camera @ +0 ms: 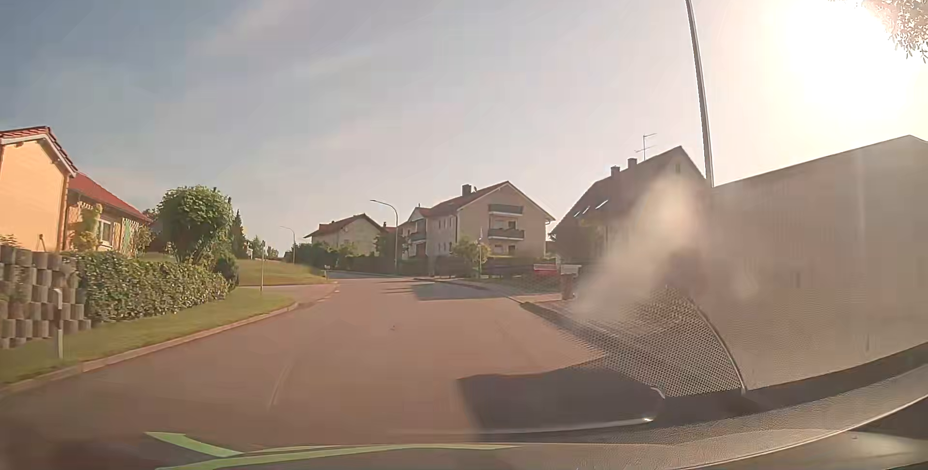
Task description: Follow the waypoints while adhering to traffic rules and regulations
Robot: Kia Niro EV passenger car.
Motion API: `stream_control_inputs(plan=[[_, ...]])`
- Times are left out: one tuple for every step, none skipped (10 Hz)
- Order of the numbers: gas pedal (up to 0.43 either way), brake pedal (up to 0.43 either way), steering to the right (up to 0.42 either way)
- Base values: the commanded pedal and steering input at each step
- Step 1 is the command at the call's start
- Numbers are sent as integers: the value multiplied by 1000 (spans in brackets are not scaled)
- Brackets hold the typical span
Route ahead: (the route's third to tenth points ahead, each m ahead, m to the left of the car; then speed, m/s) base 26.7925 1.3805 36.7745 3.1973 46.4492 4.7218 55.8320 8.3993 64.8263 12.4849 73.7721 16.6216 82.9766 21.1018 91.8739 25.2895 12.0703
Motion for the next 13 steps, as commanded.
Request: stream_control_inputs(plan=[[150,0,-11],[150,0,-11],[150,0,-11],[157,0,-12],[157,0,-13],[157,0,-15],[157,0,-15],[157,0,-17],[157,0,-18],[157,0,-18],[157,0,-20],[157,0,-21],[157,0,-21]])
